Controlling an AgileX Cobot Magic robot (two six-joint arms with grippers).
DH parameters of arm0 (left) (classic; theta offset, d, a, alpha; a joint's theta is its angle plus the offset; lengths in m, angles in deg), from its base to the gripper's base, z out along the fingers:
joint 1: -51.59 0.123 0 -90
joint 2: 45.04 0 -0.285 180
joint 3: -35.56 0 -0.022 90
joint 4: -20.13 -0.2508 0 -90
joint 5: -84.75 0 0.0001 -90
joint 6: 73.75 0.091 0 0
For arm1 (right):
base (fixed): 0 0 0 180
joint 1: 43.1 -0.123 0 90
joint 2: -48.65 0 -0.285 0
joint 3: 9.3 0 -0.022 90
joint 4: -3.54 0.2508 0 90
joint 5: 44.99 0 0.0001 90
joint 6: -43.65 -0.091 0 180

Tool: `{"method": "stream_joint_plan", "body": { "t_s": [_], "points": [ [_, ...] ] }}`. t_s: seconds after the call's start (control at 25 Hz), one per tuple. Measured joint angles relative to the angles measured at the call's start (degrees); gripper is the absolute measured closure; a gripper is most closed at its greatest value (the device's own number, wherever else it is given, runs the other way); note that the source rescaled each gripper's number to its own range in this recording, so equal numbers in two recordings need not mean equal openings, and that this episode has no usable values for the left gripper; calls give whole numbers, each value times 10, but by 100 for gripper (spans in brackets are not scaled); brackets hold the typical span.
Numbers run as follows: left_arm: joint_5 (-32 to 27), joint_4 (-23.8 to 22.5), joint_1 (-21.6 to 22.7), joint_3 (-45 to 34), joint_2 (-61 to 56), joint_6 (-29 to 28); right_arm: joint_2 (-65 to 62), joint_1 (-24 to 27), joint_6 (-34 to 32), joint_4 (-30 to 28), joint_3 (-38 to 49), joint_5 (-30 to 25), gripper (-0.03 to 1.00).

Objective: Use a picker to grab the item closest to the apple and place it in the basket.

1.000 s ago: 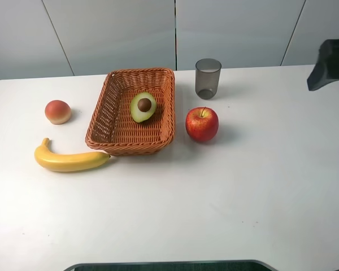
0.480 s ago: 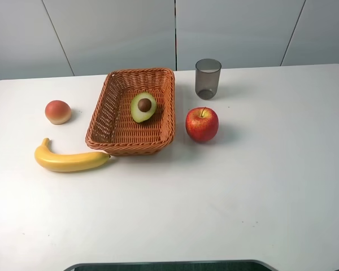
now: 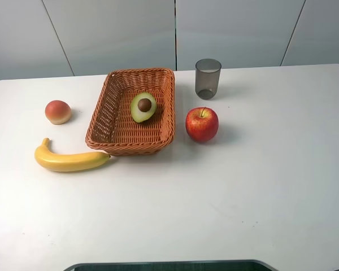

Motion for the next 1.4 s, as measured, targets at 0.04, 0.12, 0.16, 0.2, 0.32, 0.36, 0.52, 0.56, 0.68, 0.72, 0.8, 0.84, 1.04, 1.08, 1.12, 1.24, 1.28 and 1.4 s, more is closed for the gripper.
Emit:
{"method": "stream_joint_plan", "body": {
  "t_s": [0.04, 0.12, 0.16, 0.2, 0.32, 0.36, 0.52, 0.56, 0.68, 0.72, 0.8, 0.84, 1.04, 1.08, 1.12, 1.24, 1.28, 1.4],
  "points": [
    [0, 0, 0, 0, 0, 0, -10, 0, 1, 3, 8, 0, -3],
    [0, 0, 0, 0, 0, 0, -24, 0, 3, 4, 12, 0, -3],
    [0, 0, 0, 0, 0, 0, -31, 0, 4, 4, 12, 0, -3],
    [0, 0, 0, 0, 0, 0, -39, 0, 7, 4, 12, 0, -3],
    [0, 0, 0, 0, 0, 0, -63, 0, 14, 4, 20, 11, -3],
    [0, 0, 0, 0, 0, 0, -71, 0, 16, 4, 22, 15, -3],
    [0, 0, 0, 0, 0, 0, -104, 0, 22, 4, 23, 18, -3],
    [0, 0, 0, 0, 0, 0, -108, 0, 23, 4, 23, 19, -3],
    [0, 0, 0, 0, 0, 0, -111, 0, 25, 4, 23, 19, -3],
    [0, 0, 0, 0, 0, 0, -111, 0, 24, 5, 23, 19, -3],
    [0, 0, 0, 0, 0, 0, -112, 0, 24, 5, 23, 19, -3],
    [0, 0, 0, 0, 0, 0, -112, 0, 24, 6, 23, 20, -3],
    [0, 0, 0, 0, 0, 0, -112, 0, 24, 6, 23, 20, -3],
    [0, 0, 0, 0, 0, 0, -112, 0, 23, 6, 23, 20, -3],
    [0, 0, 0, 0, 0, 0, -112, 0, 23, 6, 23, 20, -3],
    [0, 0, 0, 0, 0, 0, -112, 0, 23, 6, 23, 20, -3],
    [0, 0, 0, 0, 0, 0, -112, 0, 23, 6, 23, 20, -3],
    [0, 0, 0, 0, 0, 0, -112, 0, 23, 6, 23, 20, -3]
  ]
}}
